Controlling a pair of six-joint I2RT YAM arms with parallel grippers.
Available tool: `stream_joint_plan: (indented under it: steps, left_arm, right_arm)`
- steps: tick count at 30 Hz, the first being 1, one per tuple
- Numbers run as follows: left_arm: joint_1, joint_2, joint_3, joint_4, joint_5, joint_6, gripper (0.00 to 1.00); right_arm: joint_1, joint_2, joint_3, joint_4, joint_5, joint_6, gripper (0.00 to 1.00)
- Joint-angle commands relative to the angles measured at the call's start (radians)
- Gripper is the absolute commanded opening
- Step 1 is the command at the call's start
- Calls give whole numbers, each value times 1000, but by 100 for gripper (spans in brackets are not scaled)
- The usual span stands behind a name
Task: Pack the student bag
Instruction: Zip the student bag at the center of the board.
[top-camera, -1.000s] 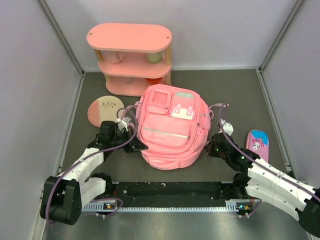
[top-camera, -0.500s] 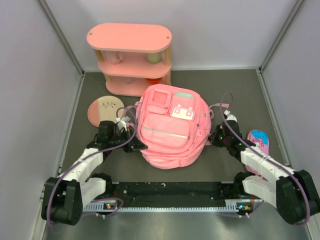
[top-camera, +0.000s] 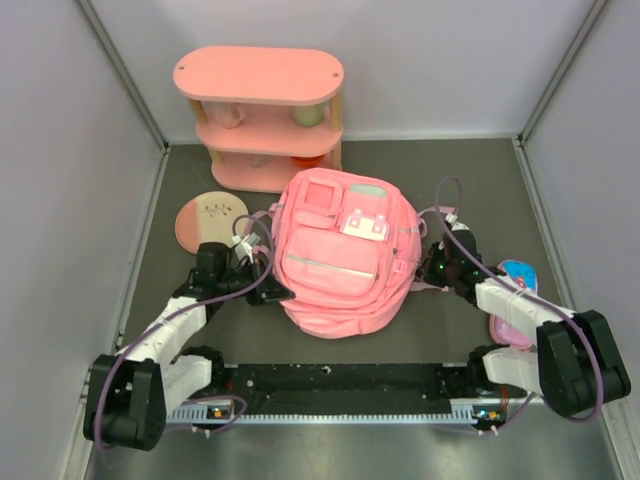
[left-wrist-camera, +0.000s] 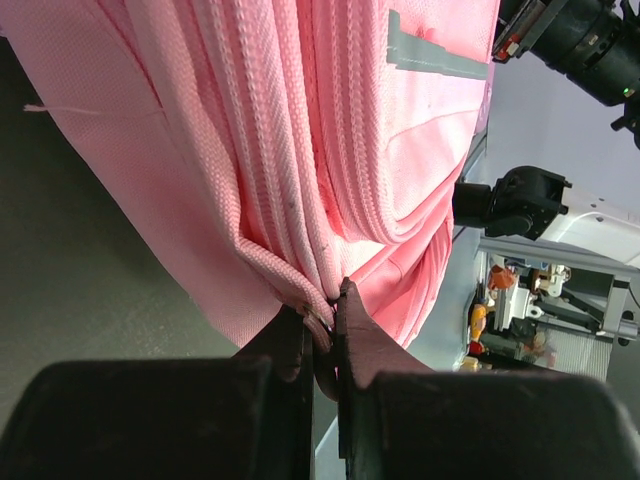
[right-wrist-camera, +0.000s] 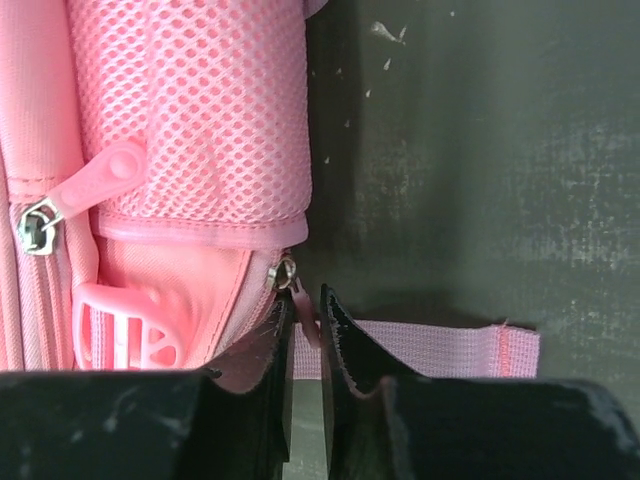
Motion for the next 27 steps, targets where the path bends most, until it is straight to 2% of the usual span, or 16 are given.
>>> stream_joint_plan:
  steps: [1, 3, 7, 10, 12, 15, 16, 18, 19, 22, 27]
  left_arm:
    - [20, -18, -4, 56, 80, 69, 0]
    - [20, -19, -6, 56, 86, 68, 0]
    - [17, -29, -10, 70, 112, 60, 0]
    - [14, -36, -10, 56, 106, 43, 1]
    - [14, -62, -13, 52, 80, 34, 4]
    - [14, -81, -18, 47, 60, 28, 6]
    - [14, -78, -18, 46, 59, 28, 7]
    - [14, -70, -18, 50, 57, 26, 7]
    - [14, -65, -18, 50, 57, 28, 7]
    - [14, -68, -17, 46, 50, 33, 6]
    - [14, -68, 25, 18, 16, 37, 7]
  right_arm:
    - [-67, 41, 120, 62, 138, -45, 10]
    - [-67, 23, 119, 60, 135, -51, 10]
    - [-72, -47, 120, -34, 160, -39, 40]
    - [-72, -156, 100, -79, 168, -25, 52]
    - [-72, -213, 91, -87, 151, -19, 53]
    - [-70, -273, 112, -65, 21, -23, 54]
    - [-72, -261, 126, -50, -75, -31, 54]
    - [-70, -207, 180, -42, -165, -71, 53]
    - [-70, -142, 200, -45, -243, -94, 52]
    - [-72, -43, 260, -45, -340, -213, 51]
    - [-69, -6, 255, 31, -280, -449, 50]
